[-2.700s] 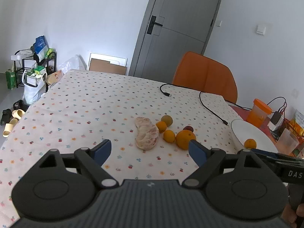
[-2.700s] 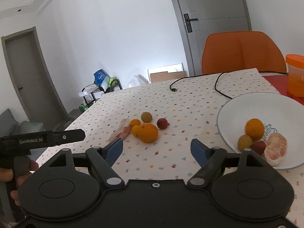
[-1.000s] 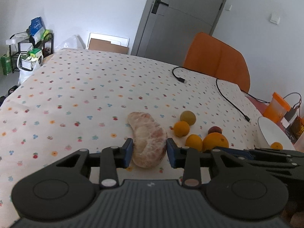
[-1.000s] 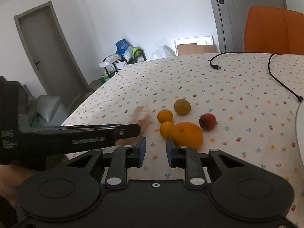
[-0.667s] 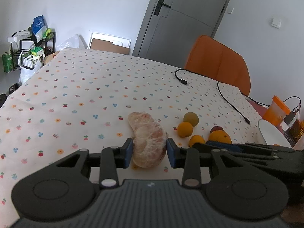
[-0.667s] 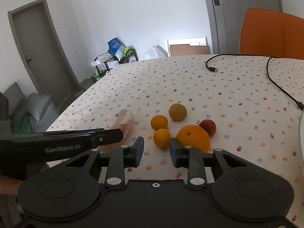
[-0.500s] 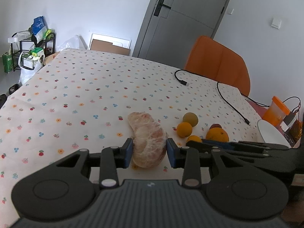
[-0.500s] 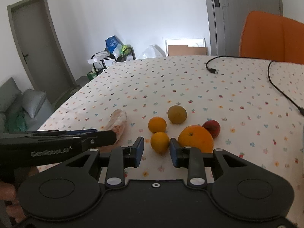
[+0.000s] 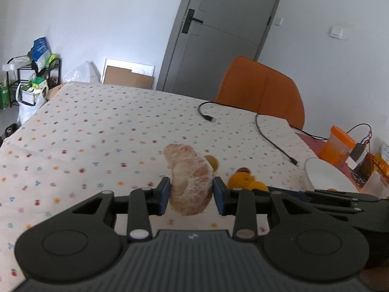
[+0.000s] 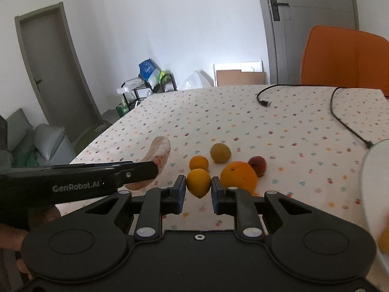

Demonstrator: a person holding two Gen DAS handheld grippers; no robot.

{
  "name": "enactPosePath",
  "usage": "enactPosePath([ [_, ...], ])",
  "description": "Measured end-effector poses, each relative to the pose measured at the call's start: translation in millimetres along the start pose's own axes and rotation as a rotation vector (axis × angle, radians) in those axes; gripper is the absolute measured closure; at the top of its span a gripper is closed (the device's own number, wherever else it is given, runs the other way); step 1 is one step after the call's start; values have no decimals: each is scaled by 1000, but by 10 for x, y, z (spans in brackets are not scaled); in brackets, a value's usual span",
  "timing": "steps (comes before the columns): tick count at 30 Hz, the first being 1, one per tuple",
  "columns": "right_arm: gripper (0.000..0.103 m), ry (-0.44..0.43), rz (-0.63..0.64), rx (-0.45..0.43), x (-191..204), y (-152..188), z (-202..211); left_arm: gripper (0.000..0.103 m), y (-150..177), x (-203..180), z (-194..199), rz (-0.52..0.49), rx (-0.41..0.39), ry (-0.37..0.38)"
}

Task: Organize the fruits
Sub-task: 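Carry the small orange onto the plate with the right gripper while the left carries the pomelo there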

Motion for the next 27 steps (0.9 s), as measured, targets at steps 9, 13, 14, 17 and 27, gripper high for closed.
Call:
enactPosePath([
  [9,83,43,-44,-50,-344,43,360,67,8,-371,-17,-41,-7,33],
  [13,82,63,-64,-67,-492,85,496,67,-3,-545,-47,-61,-11,49],
  [14,82,69,-66,-72,-518,93,529,67,-2,-591,-52,-68,-11,53],
  [17,82,87,-85,-91,-633,121,639,67,3,-714,-70,-86,-8,65],
  [27,82,130,-142,-131,-960,248,901,67,33,-1066,-149,-129,-2,101],
])
Point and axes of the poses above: each gripper's, at about its wrist camera, not at the fingertips, and z roughly against the way its jaws point, x to its left, y to its underside, the point moved 5 cm from there along -z, roughly the way its jaws point, and after that the axes turned 8 degrees about x, right-handed, at the moved point
